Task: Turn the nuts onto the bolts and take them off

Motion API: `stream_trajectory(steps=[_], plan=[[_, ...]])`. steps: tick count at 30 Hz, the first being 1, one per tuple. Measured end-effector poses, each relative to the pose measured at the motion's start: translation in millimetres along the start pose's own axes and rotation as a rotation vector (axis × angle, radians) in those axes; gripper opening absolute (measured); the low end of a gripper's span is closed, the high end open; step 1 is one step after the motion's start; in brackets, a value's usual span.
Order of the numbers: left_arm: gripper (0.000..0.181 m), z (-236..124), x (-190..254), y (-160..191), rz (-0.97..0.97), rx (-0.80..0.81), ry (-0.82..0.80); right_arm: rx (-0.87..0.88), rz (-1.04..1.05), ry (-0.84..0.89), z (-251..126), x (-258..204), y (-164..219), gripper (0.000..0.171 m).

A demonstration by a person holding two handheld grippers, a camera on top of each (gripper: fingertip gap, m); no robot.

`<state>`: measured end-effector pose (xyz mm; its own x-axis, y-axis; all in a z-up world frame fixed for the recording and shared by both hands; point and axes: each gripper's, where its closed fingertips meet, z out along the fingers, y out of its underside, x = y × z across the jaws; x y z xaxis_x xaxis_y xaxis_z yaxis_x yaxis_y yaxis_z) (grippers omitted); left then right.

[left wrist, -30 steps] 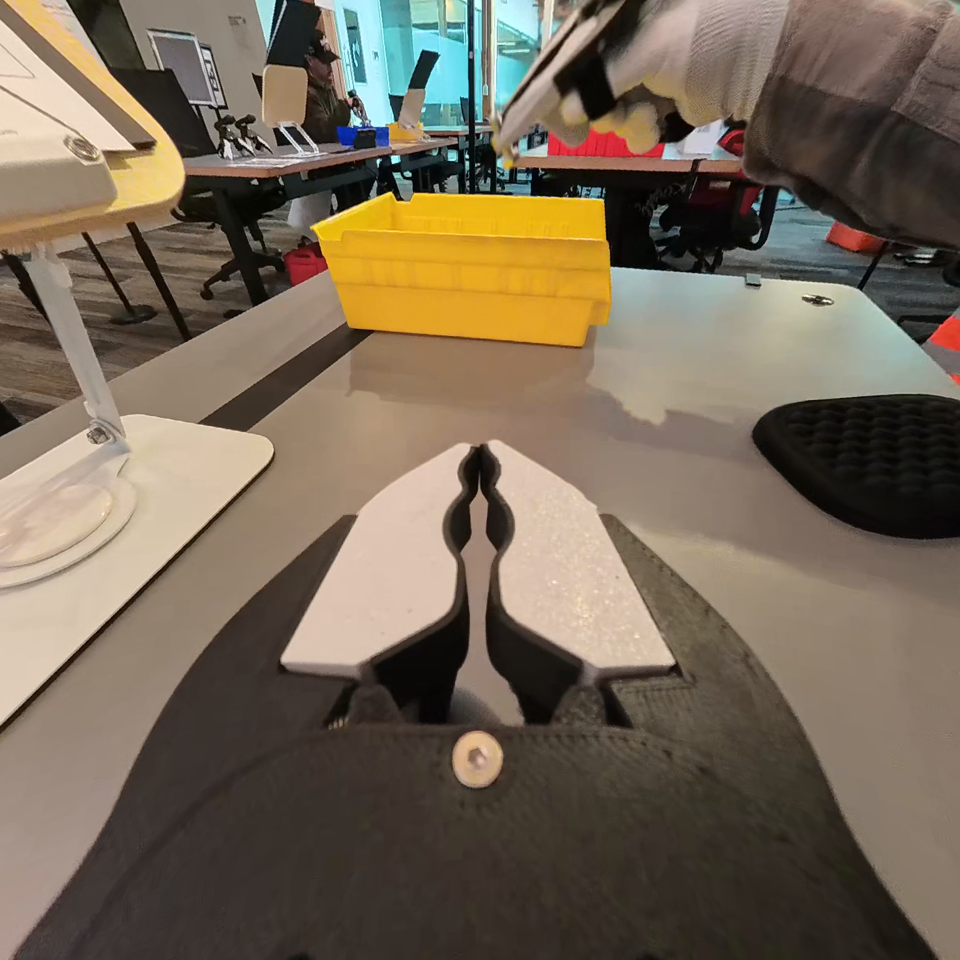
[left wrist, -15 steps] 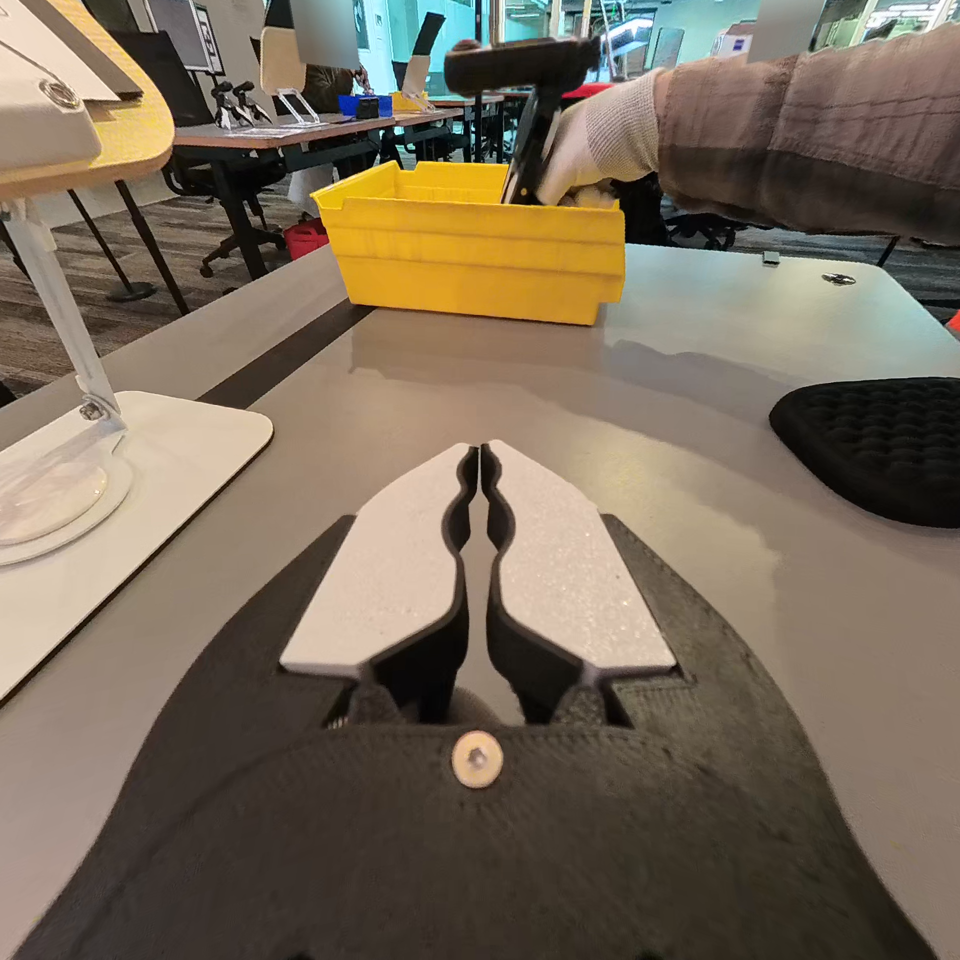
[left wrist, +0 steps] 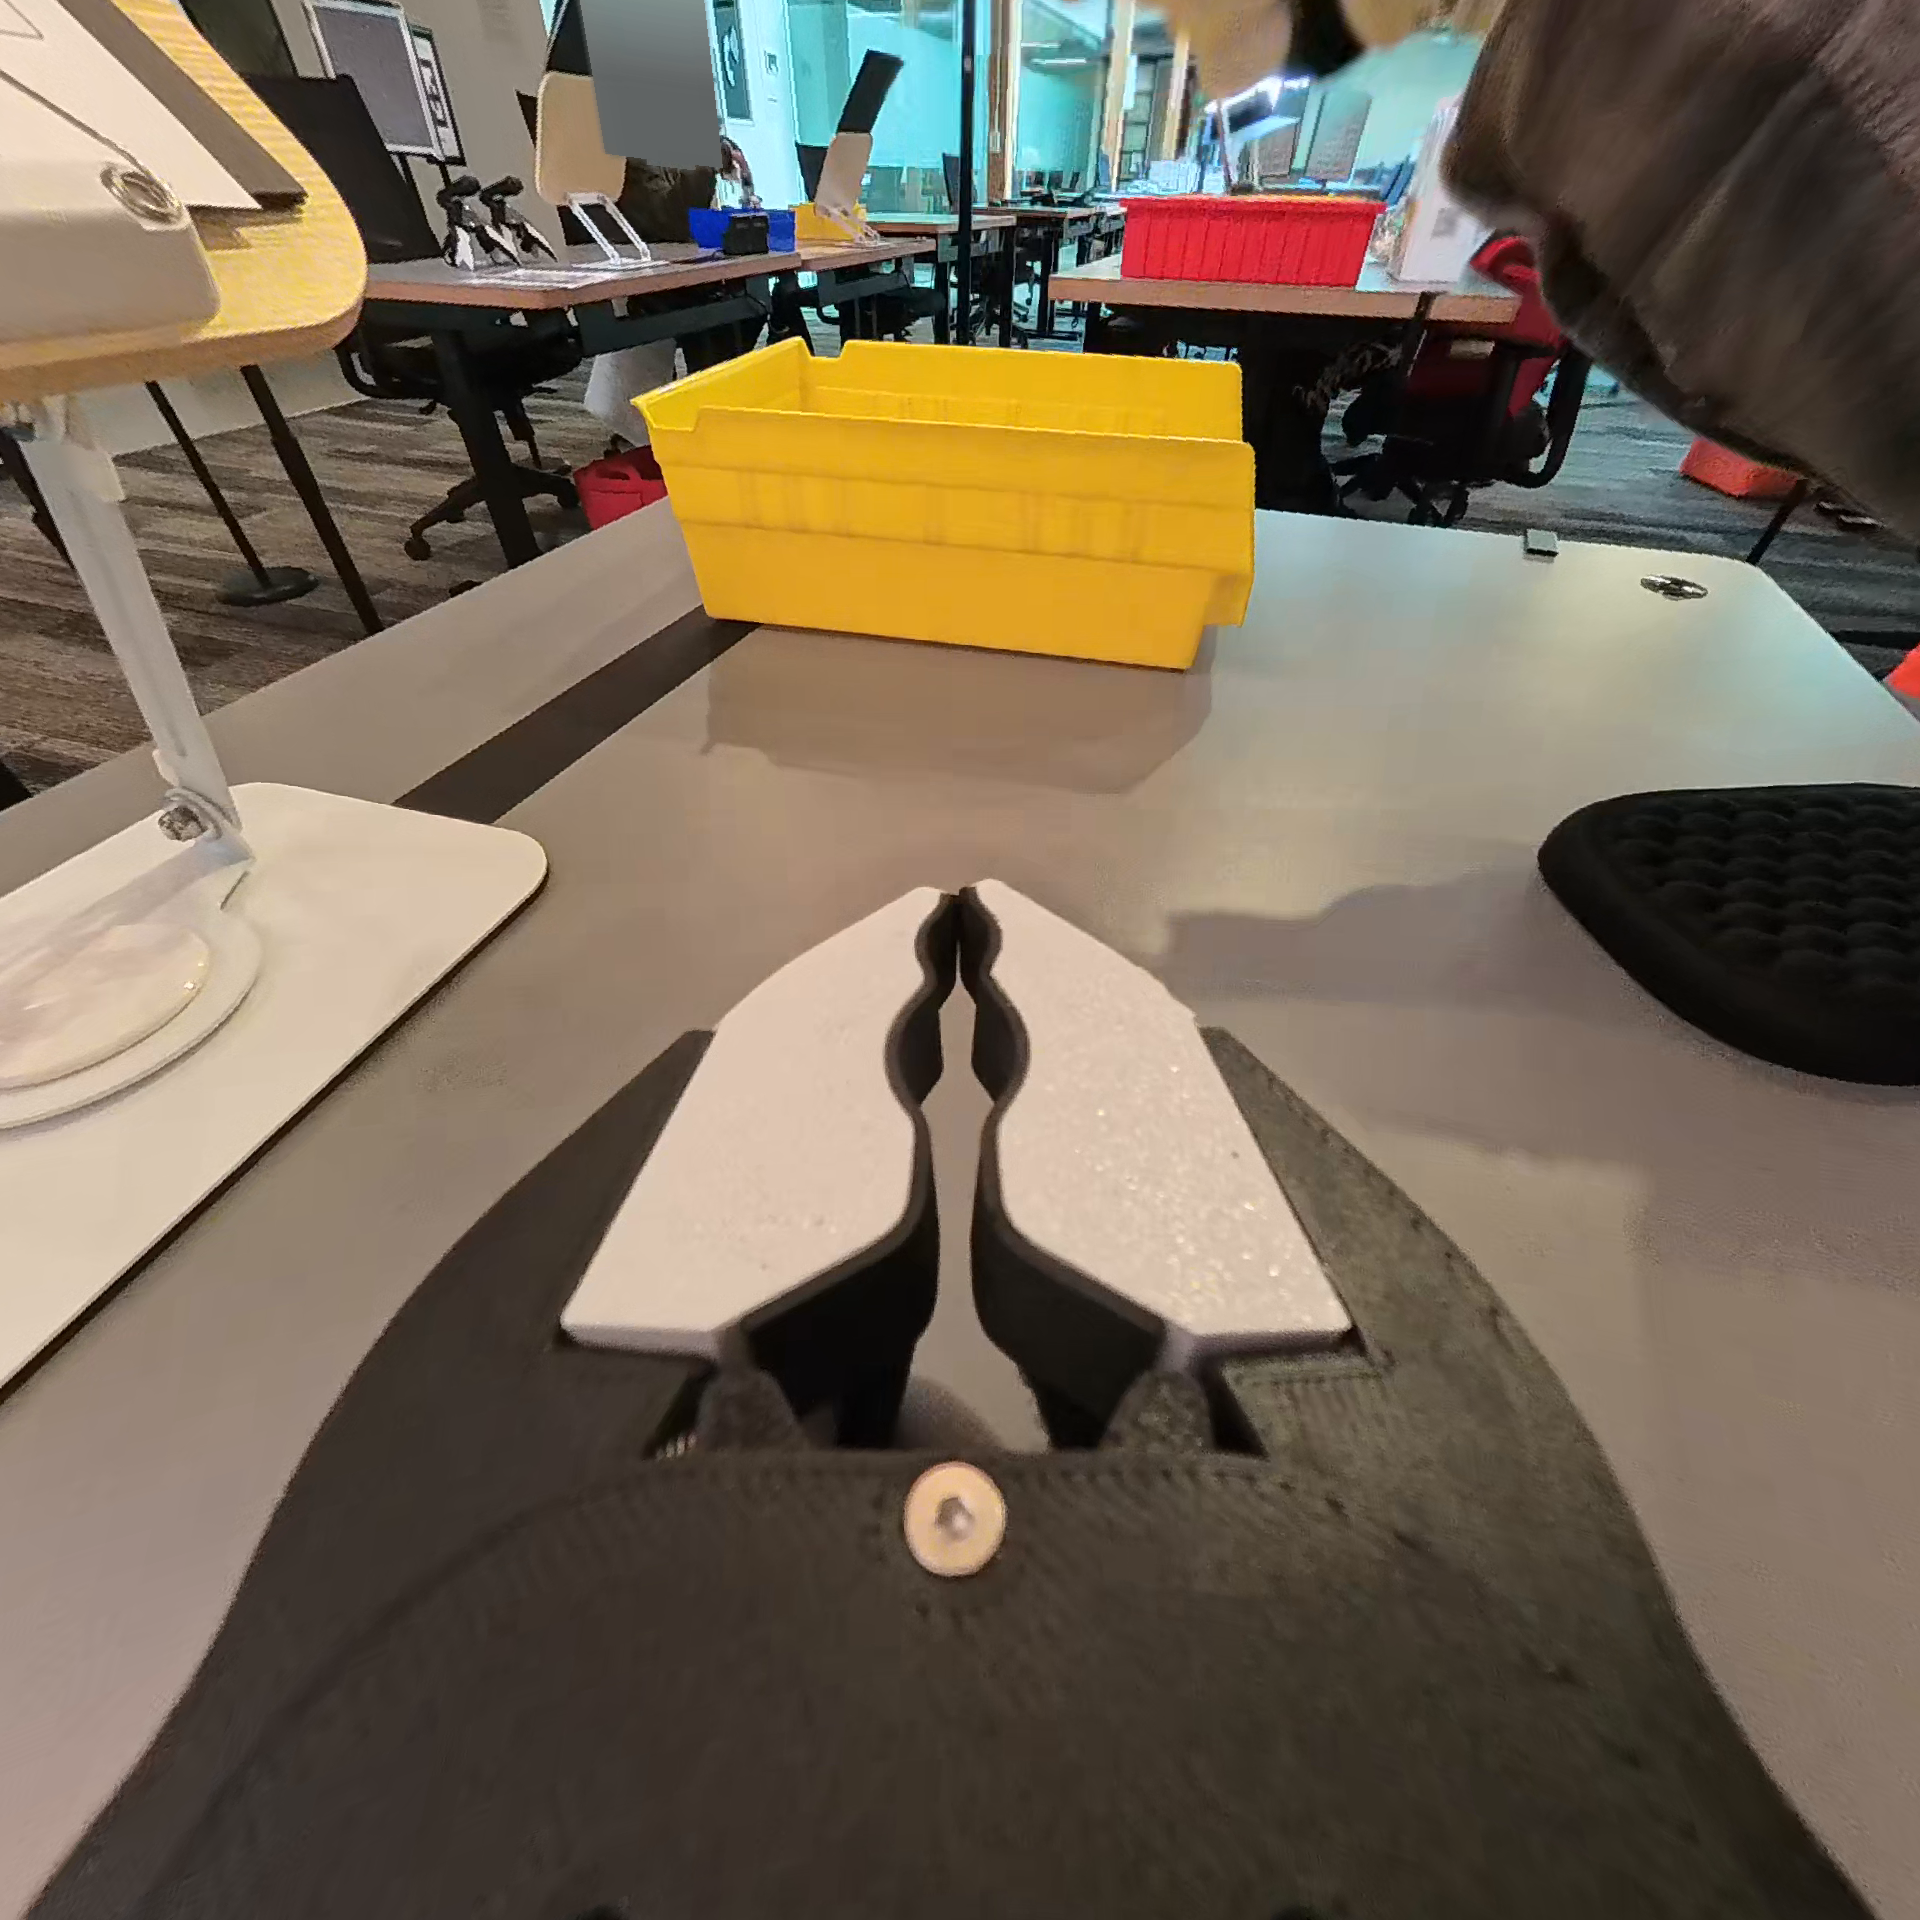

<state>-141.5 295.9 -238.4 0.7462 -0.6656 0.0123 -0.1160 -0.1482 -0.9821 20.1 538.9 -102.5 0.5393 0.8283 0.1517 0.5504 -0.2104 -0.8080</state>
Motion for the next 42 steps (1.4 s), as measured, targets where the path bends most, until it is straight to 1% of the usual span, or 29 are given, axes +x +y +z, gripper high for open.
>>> stream_trajectory(steps=[1, 3, 5, 7, 8, 10, 12, 14, 17, 21, 24, 27, 28, 30, 31, 33, 34, 36, 38, 40, 42], plan=[[0.000, 0, 0, 0, 0.004, -0.001, -0.001, 0.111, -0.036, -0.041, -12, -24, -32, 0.013], [0.000, 0, 1, 0, 0.008, -0.001, -0.001, 0.311, -0.067, -0.119, -37, -70, -86, 0.011], [0.000, -1, 1, -1, 0.011, 0.001, -0.004, 0.503, -0.104, -0.195, -65, -112, -126, 0.009], [0.000, -1, 2, -2, 0.013, 0.005, -0.004, 0.655, -0.152, -0.232, -87, -142, -148, 0.009], [0.000, -2, 1, -3, 0.015, 0.010, -0.008, 0.727, -0.168, -0.257, -96, -154, -153, 0.007], [0.001, -3, 0, -5, 0.017, 0.017, -0.013, 0.810, -0.157, -0.305, -104, -167, -153, 0.005], [0.002, -4, -1, -7, 0.014, 0.032, -0.021, 0.837, -0.166, -0.304, -100, -169, -144, 0.004], [0.006, -5, -2, -14, 0.007, 0.067, -0.022, 0.807, -0.174, -0.279, -89, -162, -136, 0.004], [0.016, -11, 0, -36, 0.033, 0.122, -0.038, 0.807, -0.165, -0.275, -86, -155, -134, 0.004], [0.021, -32, -8, -68, 0.139, 0.103, -0.130, 0.817, -0.166, -0.271, -89, -151, -133, 0.004], [0.021, -71, -40, -103, 0.246, 0.040, -0.317, 0.799, -0.182, -0.241, -87, -147, -129, 0.005], [0.020, -135, -93, -126, 0.392, -0.118, -0.539, 0.805, -0.197, -0.245, -88, -150, -130, 0.005], [0.020, -157, -112, -127, 0.406, -0.184, -0.578, 0.804, -0.202, -0.244, -88, -151, -130, 0.005], [0.021, -196, -152, -113, 0.358, -0.338, -0.621, 0.794, -0.209, -0.247, -84, -152, -129, 0.005], [0.021, -213, -172, -99, 0.323, -0.420, -0.633, 0.786, -0.206, -0.249, -81, -152, -128, 0.005], [0.020, -241, -204, -63, 0.266, -0.590, -0.613, 0.773, -0.202, -0.251, -74, -151, -126, 0.005], [0.020, -251, -215, -43, 0.259, -0.678, -0.579, 0.764, -0.202, -0.250, -71, -150, -125, 0.005], [0.016, -266, -233, -5, 0.276, -0.825, -0.533, 0.744, -0.206, -0.240, -64, -148, -123, 0.005], [0.014, -275, -239, 33, 0.271, -0.960, -0.444, 0.733, -0.204, -0.242, -60, -147, -121, 0.005], [0.014, -277, -243, 61, 0.267, -1.040, -0.376, 0.725, -0.202, -0.244, -56, -146, -119, 0.005], [0.013, -276, -249, 78, 0.253, -1.077, -0.336, 0.713, -0.200, -0.247, -51, -146, -117, 0.005]])
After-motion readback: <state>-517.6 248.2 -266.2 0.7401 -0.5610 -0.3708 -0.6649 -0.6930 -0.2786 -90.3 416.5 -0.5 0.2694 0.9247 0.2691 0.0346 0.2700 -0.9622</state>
